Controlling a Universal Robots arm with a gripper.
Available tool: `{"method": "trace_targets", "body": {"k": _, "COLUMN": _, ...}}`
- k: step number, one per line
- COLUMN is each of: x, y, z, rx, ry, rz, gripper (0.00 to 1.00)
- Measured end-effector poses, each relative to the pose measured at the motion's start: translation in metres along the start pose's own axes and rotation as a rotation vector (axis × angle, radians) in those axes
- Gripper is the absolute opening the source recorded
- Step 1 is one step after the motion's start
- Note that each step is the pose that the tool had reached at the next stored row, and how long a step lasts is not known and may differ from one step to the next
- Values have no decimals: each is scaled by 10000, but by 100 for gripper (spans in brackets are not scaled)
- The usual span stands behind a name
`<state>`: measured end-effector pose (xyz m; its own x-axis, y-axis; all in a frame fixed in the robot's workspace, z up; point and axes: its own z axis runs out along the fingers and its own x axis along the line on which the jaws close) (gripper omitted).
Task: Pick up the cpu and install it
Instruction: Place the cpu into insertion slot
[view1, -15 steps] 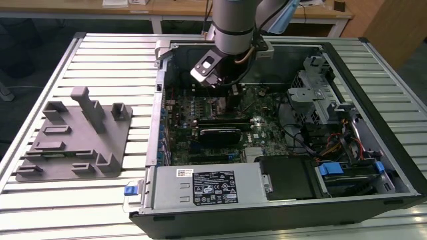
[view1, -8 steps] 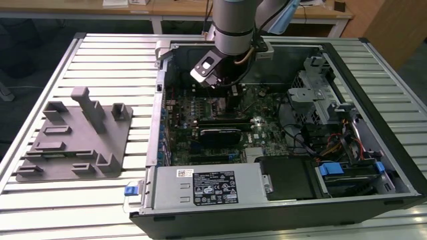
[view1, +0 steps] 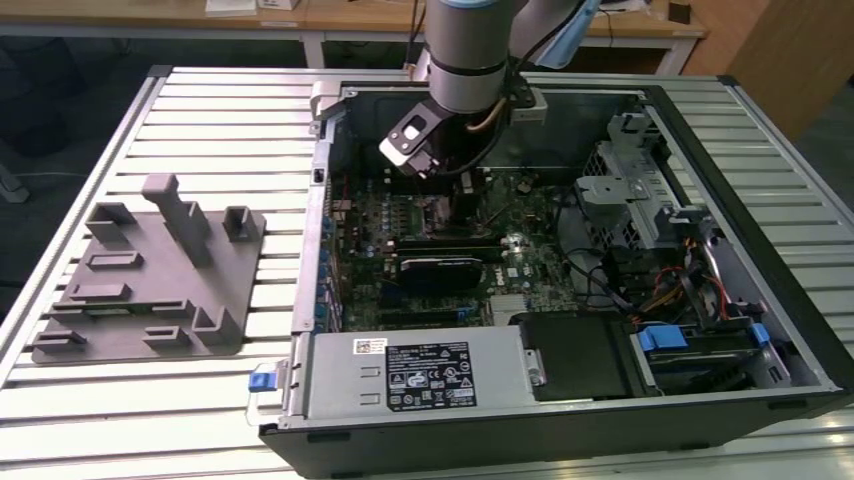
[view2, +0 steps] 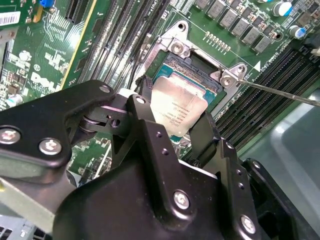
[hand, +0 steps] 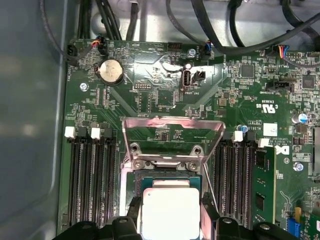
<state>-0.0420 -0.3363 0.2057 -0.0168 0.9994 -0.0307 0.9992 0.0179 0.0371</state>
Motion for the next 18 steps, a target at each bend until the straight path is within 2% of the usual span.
{"method": "trace_targets", "body": {"k": 11, "x": 2, "y": -7, "z": 71, "rx": 21, "ry": 7, "rz": 35, "gripper": 54}}
{"method": "trace_targets", "body": {"k": 18, "x": 3, "y": -16, "z": 104, "rx": 21, "ry": 109, "rz": 40, "gripper": 54}}
